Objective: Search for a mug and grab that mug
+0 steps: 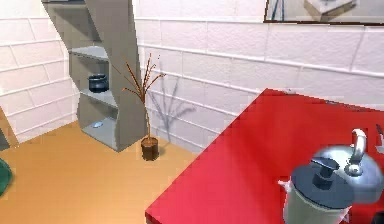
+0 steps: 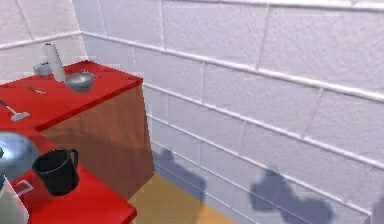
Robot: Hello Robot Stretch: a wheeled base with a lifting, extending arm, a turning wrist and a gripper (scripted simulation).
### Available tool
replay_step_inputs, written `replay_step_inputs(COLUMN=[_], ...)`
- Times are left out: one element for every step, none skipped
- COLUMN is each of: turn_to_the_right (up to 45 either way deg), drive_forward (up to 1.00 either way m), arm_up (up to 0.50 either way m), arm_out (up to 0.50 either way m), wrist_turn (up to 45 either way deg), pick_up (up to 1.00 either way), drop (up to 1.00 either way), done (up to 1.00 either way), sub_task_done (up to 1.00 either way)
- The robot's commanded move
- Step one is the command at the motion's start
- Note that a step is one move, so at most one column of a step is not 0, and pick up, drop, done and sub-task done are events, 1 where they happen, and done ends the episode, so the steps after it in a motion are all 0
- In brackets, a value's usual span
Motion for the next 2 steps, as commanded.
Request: replay_step_inputs(turn_to_the_right=[-30.0,0.0], drive_forward=[0.00,0.00], arm_up=[0.00,0.50], arm_out=[0.00,0.00], wrist_turn=[0.0,0.0], pick_up=[0.00,0.00], drop=[0.00,0.00], done=[0.00,0.00], sub_task_done=[0.00,0.00])
